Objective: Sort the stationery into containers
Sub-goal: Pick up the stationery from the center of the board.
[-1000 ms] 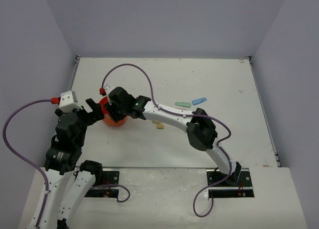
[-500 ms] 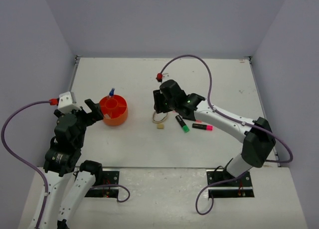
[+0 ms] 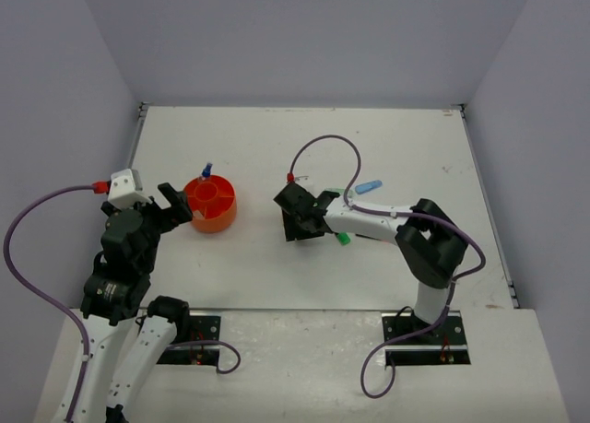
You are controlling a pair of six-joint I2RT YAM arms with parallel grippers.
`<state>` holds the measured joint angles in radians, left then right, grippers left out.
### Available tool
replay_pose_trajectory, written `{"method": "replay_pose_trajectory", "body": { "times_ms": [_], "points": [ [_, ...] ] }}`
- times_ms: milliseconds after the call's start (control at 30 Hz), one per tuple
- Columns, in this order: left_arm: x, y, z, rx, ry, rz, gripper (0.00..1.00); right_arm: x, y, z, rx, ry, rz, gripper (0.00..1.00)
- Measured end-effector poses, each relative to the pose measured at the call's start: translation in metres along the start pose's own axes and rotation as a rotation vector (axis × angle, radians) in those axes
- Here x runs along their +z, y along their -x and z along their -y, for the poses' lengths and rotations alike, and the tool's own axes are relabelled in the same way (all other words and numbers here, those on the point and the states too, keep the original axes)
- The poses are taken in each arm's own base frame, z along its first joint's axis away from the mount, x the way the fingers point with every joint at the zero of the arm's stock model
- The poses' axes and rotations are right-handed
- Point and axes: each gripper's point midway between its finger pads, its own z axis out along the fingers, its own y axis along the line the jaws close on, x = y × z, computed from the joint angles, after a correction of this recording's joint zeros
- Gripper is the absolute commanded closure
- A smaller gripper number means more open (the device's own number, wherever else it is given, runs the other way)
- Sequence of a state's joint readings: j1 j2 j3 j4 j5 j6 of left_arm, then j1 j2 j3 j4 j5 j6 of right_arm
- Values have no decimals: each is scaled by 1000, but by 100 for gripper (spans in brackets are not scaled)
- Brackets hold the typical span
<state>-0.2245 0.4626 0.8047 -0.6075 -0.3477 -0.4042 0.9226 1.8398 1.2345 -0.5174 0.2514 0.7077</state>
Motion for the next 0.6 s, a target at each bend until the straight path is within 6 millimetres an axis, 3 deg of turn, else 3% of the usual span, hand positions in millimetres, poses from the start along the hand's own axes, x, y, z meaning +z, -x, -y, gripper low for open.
{"method": "replay_pose_trajectory", "body": {
  "times_ms": [267,400,533,600],
  "points": [
    [2,-2,1,4,0,-11,0,23,-2,-2,20,-41,-16,47],
    [2,-2,1,4,-1,-12,0,27,3,-8,25,-34,-7,58],
    [2,-2,1,4,-2,-12,0,28,5,-10,26,-32,-5,78],
    [2,-2,1,4,-3,-13,0,28,5,-11,23,-32,-4,80]
  ]
}}
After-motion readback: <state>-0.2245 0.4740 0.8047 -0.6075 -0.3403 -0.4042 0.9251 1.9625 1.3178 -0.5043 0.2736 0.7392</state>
